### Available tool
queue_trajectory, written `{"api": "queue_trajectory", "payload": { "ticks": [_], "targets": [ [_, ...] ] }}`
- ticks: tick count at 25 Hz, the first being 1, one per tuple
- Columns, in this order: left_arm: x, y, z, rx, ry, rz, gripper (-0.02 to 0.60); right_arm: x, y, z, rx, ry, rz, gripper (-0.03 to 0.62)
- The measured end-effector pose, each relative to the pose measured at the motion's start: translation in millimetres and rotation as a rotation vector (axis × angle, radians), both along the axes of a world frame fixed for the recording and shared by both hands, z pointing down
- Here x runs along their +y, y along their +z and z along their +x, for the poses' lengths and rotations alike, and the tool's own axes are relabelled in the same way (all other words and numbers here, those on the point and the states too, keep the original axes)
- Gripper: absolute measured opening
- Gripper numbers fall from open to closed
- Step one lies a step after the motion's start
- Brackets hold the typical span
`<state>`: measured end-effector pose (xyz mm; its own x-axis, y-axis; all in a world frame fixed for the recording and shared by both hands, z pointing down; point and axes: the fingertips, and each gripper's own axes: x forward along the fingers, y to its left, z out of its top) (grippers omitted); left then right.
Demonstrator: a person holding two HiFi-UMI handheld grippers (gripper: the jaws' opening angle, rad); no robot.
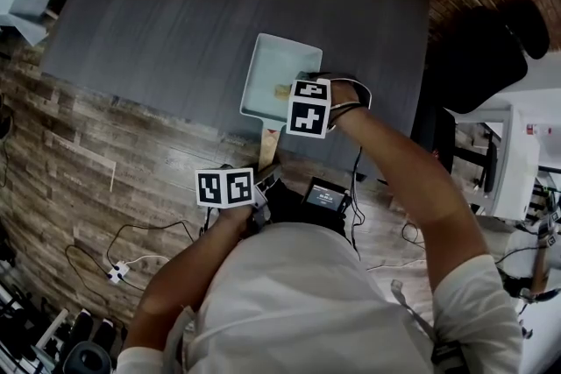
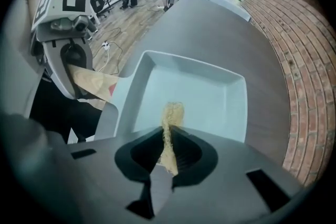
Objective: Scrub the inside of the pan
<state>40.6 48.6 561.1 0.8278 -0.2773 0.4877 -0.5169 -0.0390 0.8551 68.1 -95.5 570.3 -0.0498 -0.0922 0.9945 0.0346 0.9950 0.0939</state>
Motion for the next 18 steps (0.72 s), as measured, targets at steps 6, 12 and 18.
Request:
{"api": "queue_trajectory", "payload": {
  "ticks": [6, 12, 18],
  "targets": [
    [0, 0, 1, -0.001, -0.008, -0.001, 0.086, 19, -2, -4, -0.029, 0.045, -0.083, 0.049],
    [0, 0, 3, 0.001, -0.006, -0.003, 0.086, 35, -5, -7, -0.098, 0.206, -0.226, 0.049],
    [2, 0, 6, 0.007, 0.01, -0.006, 0.086, 42, -7, -13, -0.216, 0.396, -0.399, 0.048]
  ]
}}
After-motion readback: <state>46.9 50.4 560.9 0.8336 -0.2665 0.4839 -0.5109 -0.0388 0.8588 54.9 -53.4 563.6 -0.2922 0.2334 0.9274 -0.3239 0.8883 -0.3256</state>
